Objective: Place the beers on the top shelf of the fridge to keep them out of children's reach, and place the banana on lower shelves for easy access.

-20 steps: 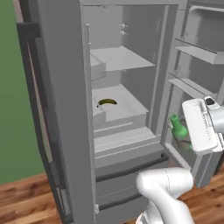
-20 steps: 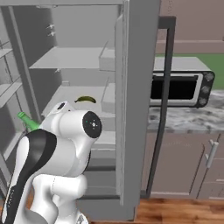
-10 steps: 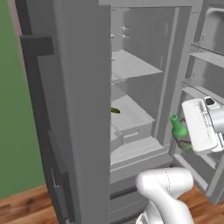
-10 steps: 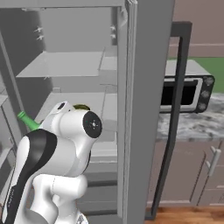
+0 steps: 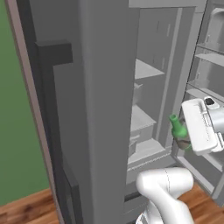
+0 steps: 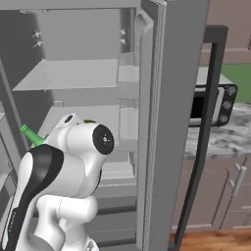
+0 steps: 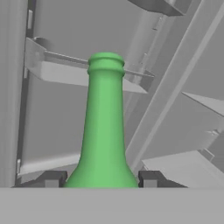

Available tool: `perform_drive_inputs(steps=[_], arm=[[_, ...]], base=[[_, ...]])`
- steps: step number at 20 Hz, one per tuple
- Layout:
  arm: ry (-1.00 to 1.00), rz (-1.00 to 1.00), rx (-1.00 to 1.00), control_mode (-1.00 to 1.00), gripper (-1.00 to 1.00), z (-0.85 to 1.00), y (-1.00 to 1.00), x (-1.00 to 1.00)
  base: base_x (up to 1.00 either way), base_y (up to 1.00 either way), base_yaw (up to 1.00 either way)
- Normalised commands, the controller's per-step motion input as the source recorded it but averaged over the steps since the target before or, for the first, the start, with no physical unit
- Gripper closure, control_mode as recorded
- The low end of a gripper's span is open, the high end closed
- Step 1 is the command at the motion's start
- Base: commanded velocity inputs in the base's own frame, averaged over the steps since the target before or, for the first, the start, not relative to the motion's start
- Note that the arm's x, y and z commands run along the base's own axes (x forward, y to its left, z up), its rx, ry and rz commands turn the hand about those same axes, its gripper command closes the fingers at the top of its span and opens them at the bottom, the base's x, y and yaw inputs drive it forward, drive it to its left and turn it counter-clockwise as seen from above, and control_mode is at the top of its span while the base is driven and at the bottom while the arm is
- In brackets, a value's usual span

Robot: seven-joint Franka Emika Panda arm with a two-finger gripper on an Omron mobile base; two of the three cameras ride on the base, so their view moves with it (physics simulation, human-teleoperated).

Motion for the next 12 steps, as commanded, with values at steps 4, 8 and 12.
perform_drive_inputs(steps=[4, 8, 12], arm=[[0.00, 0.00, 0.00, 1.00, 1.00, 0.00, 0.00, 0.00], [0.00, 0.00, 0.00, 1.00, 1.00, 0.00, 0.00, 0.00], [0.00, -0.06, -0.02, -1.00, 1.00, 0.00, 0.15, 0.15]], base=[[0.35, 0.33, -0.15], [0.36, 0.33, -0.15], [0.18, 0.17, -0.07]])
